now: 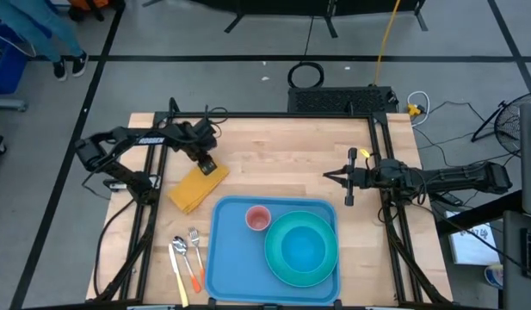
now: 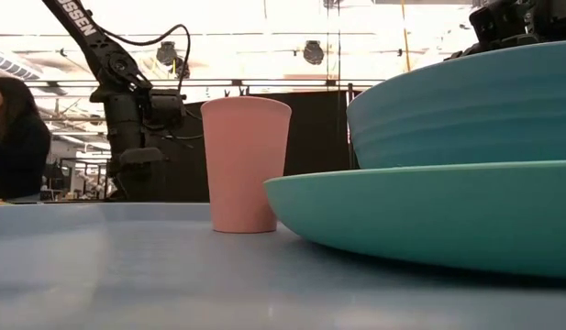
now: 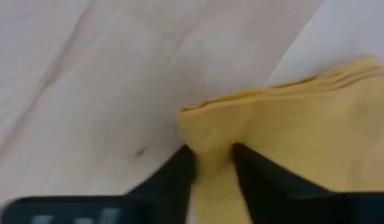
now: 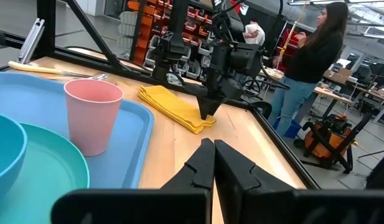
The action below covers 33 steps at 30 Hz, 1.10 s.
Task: Set up tray
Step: Put the yellow napkin on the blue tray
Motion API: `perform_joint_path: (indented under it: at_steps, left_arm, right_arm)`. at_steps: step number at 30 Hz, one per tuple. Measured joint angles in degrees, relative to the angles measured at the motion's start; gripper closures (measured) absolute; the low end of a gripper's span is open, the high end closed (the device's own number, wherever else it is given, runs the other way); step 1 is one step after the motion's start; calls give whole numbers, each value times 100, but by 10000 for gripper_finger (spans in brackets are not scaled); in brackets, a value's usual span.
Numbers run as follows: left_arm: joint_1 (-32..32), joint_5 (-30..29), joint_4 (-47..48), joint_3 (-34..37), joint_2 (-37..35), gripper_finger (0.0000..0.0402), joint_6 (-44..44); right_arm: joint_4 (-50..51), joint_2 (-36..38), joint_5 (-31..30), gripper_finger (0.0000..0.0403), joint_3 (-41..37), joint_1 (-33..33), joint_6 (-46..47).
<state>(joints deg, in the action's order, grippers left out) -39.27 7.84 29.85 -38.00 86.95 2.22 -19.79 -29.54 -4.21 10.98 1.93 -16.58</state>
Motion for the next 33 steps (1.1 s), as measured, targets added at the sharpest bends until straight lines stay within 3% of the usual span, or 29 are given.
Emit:
perform_joint_path:
  at_steps: [2,4,10,15,24,33]
  left_arm:
    - [25,84,-64,3,5,356,-84]
    - [32,97,-92,3,5,386,-242]
    - [230,-96,-193,42,-417,394,-499]
    - [601,-365,-193,14,-1543,397,-795]
    - [1897,-1656,213,-525,-3385,397,-1523]
    - [4065,-3516,985,-1923,-3614,397,-2191]
  right_arm:
    - [-2,0,0,403,0,0,0]
    - [-2,0,0,403,2,0,0]
    - [-13,2,0,403,4,0,2]
    - [-55,4,0,403,9,0,86]
    - [-169,0,0,403,9,0,87]
    - [-178,0,-1,403,9,-2,76]
